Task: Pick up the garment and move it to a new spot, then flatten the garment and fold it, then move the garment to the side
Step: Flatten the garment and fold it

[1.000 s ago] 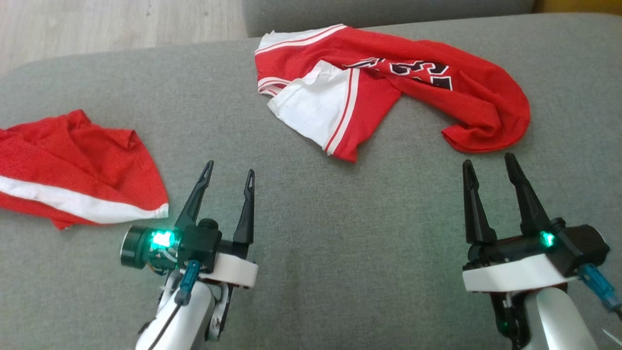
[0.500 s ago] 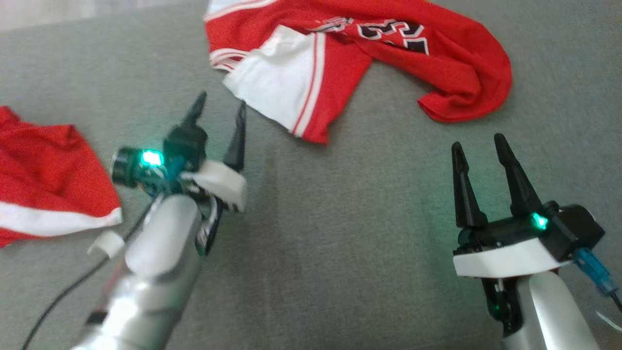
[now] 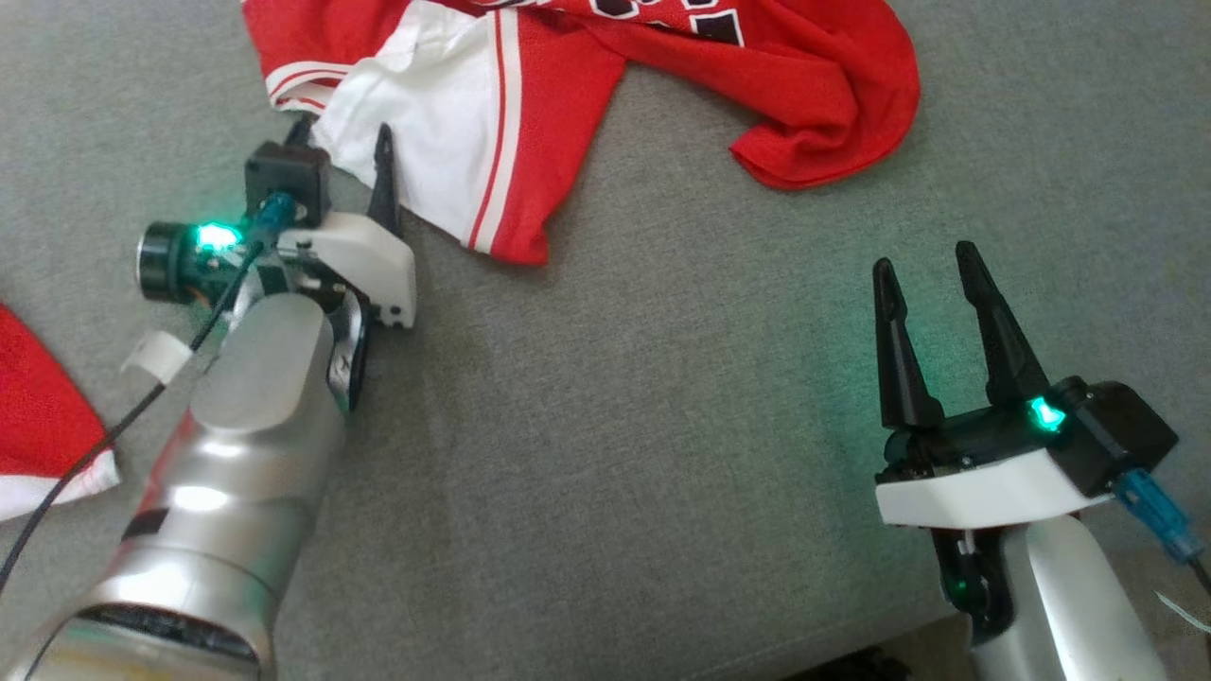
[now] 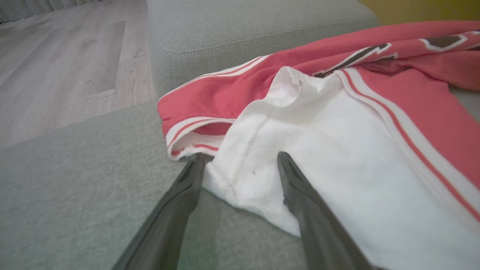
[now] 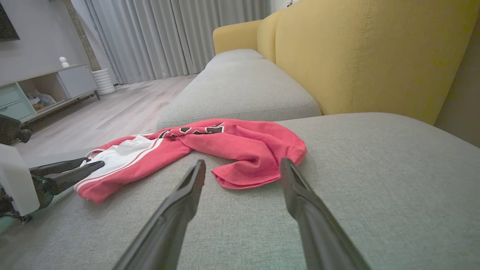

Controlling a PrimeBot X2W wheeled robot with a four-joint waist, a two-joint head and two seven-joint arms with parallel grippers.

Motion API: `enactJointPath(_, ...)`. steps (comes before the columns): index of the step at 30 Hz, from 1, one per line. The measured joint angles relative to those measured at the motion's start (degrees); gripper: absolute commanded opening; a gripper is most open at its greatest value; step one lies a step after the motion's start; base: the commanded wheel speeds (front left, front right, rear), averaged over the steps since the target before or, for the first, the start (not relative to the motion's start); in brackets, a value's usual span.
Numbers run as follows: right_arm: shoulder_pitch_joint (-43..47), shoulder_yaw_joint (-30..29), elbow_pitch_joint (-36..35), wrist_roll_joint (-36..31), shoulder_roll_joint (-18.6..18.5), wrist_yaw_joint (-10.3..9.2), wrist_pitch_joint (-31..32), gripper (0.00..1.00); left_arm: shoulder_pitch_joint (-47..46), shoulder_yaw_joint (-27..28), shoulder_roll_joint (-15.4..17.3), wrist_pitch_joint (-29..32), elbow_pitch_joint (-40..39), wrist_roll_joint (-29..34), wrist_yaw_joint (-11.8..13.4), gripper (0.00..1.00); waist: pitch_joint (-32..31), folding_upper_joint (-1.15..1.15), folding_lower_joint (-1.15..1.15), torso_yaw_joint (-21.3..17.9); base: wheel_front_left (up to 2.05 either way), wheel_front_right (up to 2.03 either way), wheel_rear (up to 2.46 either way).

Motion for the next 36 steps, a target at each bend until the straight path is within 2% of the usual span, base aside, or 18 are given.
enactJointPath(4,0.0,-0.33,0.04,0.0,0.0,0.0,0.0,1.0,-1.66,-0.04,-0.19,-1.08,2.45,-0.08,0.13,1.0,0.2,0.0,0.0,-0.38,0.0,0.0,0.0)
enactJointPath(5,0.0,-0.43,0.09,0.0,0.0,0.0,0.0,1.0,-1.83,-0.11,-0.27,-1.46,2.93,-0.08,0.09,0.81,0.13,0.0,0.0,-0.32,0.0,0.0,0.0)
enactJointPath(6,0.0,-0.62,0.2,0.0,0.0,0.0,0.0,1.0,-2.01,-0.21,-0.44,-1.58,3.42,-0.08,-0.12,0.37,0.03,0.0,0.0,-0.21,0.0,0.0,0.0)
enactJointPath(7,-0.01,-0.84,0.36,0.0,0.0,0.0,0.0,1.0,-2.14,-0.36,-0.7,-1.91,3.79,-0.08,-0.4,0.01,-0.1,0.0,0.0,-0.04,0.0,0.0,0.0)
enactJointPath(16,0.0,-0.98,0.89,-0.01,0.0,0.0,0.0,1.0,-2.04,-2.12,-2.3,-4.08,6.73,-0.2,-1.94,0.0,-2.0,0.0,0.0,1.7,0.0,0.0,0.0)
enactJointPath(22,0.09,-0.98,1.71,-0.02,0.0,0.0,0.0,1.0,-1.7,-2.31,-2.91,-7.64,4.88,-0.99,-2.44,0.0,-5.16,0.0,0.0,2.57,0.0,0.0,0.0)
enactJointPath(29,0.37,-1.0,2.07,-0.01,0.0,0.0,0.0,1.0,-1.86,-2.37,-2.22,-8.55,-3.18,-0.64,-2.94,0.0,-9.23,0.0,-0.01,3.04,0.0,0.0,0.0)
enactJointPath(32,1.18,-1.15,2.14,-0.01,0.0,0.0,0.0,1.0,-1.85,-2.45,-1.67,-8.7,-9.37,0.47,-3.39,0.0,-10.79,0.0,-0.01,3.31,0.0,0.0,0.0)
enactJointPath(36,2.9,-1.41,2.74,-0.02,0.0,0.0,0.0,1.0,-1.71,-5.01,-1.48,-8.94,-18.55,2.77,-6.15,0.0,-12.64,0.0,-0.01,4.04,0.0,0.0,0.0)
